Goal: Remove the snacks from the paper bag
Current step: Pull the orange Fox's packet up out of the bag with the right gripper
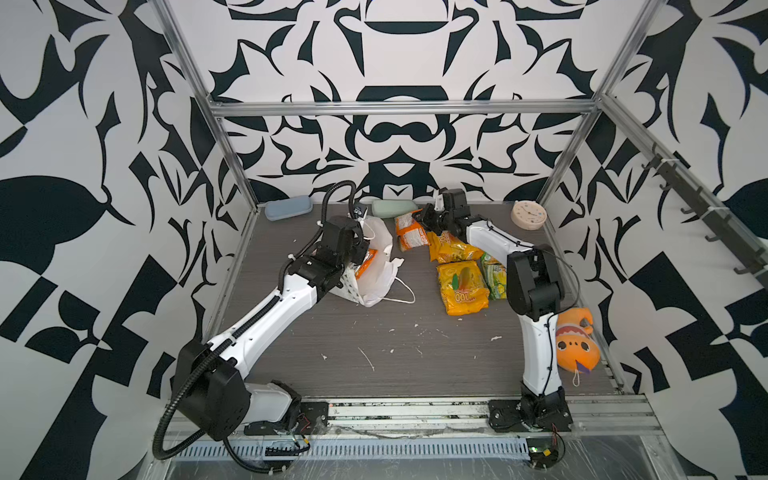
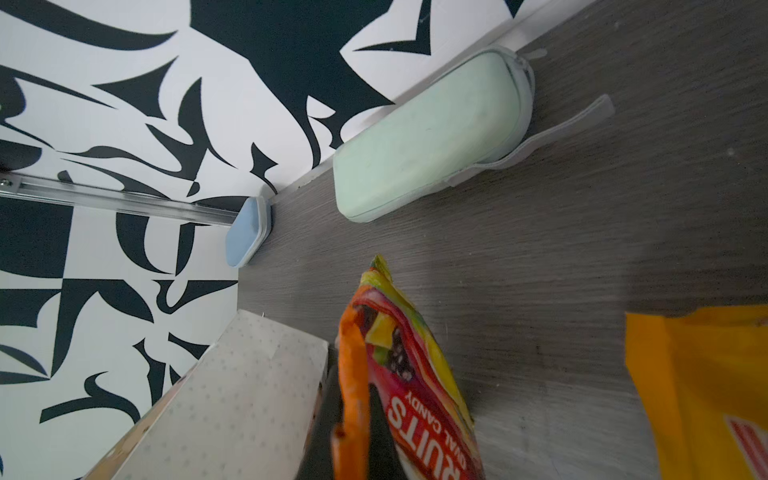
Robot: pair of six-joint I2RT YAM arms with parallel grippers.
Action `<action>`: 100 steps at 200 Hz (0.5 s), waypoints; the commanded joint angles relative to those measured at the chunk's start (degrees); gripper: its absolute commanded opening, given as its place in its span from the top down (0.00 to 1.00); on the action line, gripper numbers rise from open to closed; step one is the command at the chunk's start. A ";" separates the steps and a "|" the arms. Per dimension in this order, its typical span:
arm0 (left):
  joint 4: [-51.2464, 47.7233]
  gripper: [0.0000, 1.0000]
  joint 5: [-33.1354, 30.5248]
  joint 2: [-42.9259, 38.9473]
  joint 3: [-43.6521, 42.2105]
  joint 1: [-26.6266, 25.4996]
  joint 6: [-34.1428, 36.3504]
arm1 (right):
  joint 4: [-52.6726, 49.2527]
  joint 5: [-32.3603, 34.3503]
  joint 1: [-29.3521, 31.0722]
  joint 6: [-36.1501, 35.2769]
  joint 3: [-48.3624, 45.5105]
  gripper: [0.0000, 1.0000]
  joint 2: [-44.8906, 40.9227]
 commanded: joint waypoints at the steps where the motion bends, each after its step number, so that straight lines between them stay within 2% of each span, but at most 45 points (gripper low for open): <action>1: -3.84 1.00 1.25 -2.81 4.29 0.26 -2.32 | 1.49 -2.12 0.15 1.58 6.10 1.00 0.04; 56: -6.69 1.00 3.28 -3.19 3.76 1.39 -5.54 | -4.95 -0.28 0.12 -0.78 12.89 1.00 6.44; 100: -6.55 1.00 4.71 -3.23 2.22 2.98 -6.60 | -17.42 4.53 0.10 -7.04 22.10 1.00 11.41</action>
